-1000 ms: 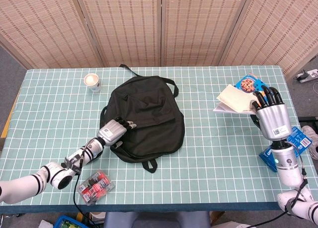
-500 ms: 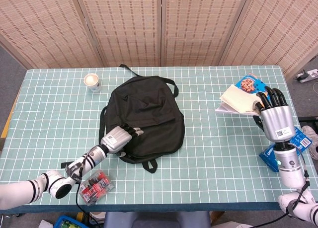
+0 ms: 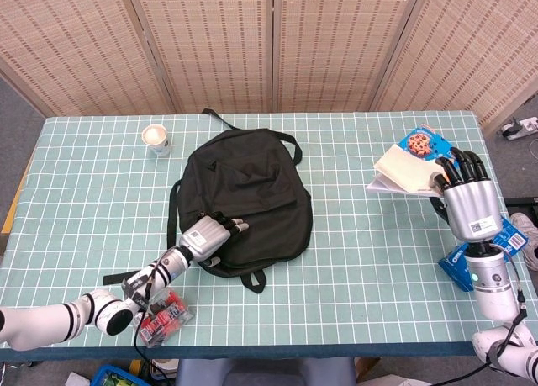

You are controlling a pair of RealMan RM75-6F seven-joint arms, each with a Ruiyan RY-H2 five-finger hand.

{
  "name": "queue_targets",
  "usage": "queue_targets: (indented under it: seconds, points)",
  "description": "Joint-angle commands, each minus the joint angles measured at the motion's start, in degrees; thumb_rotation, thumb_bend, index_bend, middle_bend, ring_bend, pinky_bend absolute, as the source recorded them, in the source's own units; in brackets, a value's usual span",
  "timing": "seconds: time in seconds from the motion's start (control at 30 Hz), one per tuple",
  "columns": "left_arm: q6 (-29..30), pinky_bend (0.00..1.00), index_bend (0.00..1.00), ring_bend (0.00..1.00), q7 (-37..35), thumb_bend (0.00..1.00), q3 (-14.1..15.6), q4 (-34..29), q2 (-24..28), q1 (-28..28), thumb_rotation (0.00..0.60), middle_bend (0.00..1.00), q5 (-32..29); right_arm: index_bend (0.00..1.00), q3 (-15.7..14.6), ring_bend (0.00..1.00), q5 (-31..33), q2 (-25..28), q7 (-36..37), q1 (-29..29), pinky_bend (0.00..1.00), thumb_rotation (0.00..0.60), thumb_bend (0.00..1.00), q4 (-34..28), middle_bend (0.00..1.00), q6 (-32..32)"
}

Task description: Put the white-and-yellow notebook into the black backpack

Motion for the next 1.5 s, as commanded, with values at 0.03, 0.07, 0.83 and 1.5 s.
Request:
queue_targets:
  seconds: [0.03, 0.07, 0.83, 1.5]
  points:
    - [-0.2, 0.13, 0.08, 0.17, 0.7, 0.14, -0.1, -0.2, -0.5, -0.7, 0.600, 0.12, -0.9, 0.74, 0.0, 0.18, -0.1, 0.1, 0.0, -0.1, 0.21, 0.600, 0.36, -0.2, 0.35, 0.2]
    - [-0.4, 0.13, 0.08, 0.17, 0.8, 0.14, -0.1, -0.3, -0.6, -0.9, 0.600, 0.12, -1.3, 0.74, 0.0, 0.18, -0.1, 0.2, 0.0, -0.2, 0.21, 0.600, 0.37, -0.2, 0.35, 0.2]
    - [2.6, 0.13, 0.14, 0.17, 4.4, 0.14, -0.1, 4.5, -5.5, -3.7, 0.600, 0.11, -7.3, 0.74, 0.1, 0.18, -0.3, 0.4, 0.6, -0.8, 0.21, 0.600, 0.36, -0.4, 0.35, 0.6]
    - [3.7, 0.13, 0.41, 0.22, -7.9, 0.37, 0.0, 8.9, -6.8, -1.3, 0.600, 0.14, 2.2, 0.74, 0.5, 0.18, -0.1, 0.2, 0.0, -0.8, 0.21, 0.600, 0.36, -0.6, 0.35, 0.5]
